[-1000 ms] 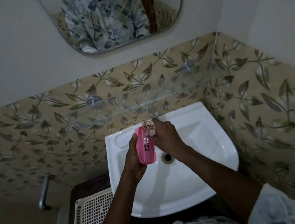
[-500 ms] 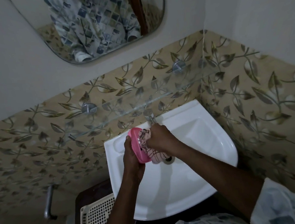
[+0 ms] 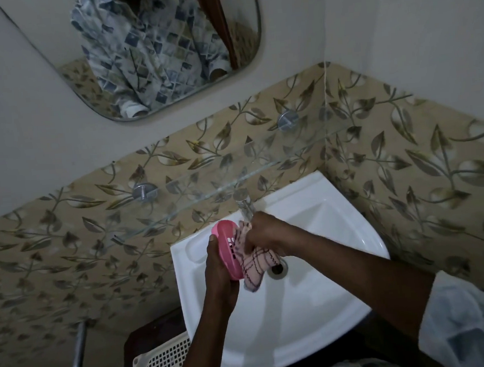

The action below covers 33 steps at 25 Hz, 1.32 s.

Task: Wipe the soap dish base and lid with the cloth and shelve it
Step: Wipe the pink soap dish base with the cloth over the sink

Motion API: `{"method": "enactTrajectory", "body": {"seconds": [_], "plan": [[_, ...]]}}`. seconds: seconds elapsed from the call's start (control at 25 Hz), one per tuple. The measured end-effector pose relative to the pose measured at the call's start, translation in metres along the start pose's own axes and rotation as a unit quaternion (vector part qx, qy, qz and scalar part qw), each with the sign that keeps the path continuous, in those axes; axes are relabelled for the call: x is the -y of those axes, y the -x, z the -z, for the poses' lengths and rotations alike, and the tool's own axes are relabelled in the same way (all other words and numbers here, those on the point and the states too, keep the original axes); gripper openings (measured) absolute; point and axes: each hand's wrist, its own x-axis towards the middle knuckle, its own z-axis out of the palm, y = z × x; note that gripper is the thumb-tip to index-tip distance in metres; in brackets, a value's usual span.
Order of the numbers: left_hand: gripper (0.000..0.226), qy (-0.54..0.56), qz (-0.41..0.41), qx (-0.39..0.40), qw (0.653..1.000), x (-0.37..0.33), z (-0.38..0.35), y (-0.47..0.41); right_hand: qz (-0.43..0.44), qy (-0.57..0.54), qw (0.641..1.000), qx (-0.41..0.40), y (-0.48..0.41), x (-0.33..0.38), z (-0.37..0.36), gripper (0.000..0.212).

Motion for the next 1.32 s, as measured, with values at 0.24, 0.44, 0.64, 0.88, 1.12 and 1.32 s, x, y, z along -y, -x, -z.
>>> {"method": "enactTrajectory", "body": {"seconds": [0.24, 0.44, 0.64, 0.88, 1.12, 1.32], "plan": [[0.04, 0.04, 0.028, 0.002, 0.999, -0.019, -0.004, -0.006, 0.387, 0.081, 0.914, -0.09, 0.021, -0.015, -0.02, 0.032], [0.053, 0.112, 0.168, 0.052, 0.978, -0.031, 0.004, -0.002, 0.559, 0.158, 0.81, -0.074, 0.005, -0.037, 0.005, 0.039], [0.056, 0.076, 0.229, 0.102, 0.965, -0.042, 0.006, -0.003, 0.578, 0.191, 0.79, -0.074, -0.001, -0.032, 0.011, 0.035], [0.052, 0.075, 0.247, 0.089, 0.962, -0.042, 0.001, 0.0, 0.536, 0.154, 0.826, -0.075, 0.002, -0.036, 0.004, 0.033], [0.053, 0.161, 0.231, 0.102, 0.954, -0.047, 0.003, -0.009, 0.565, 0.104, 0.812, -0.107, 0.008, -0.043, -0.013, 0.037], [0.063, 0.162, 0.22, 0.131, 0.953, -0.044, 0.015, -0.002, 0.572, 0.15, 0.805, -0.047, 0.002, -0.055, -0.007, 0.048]]}}
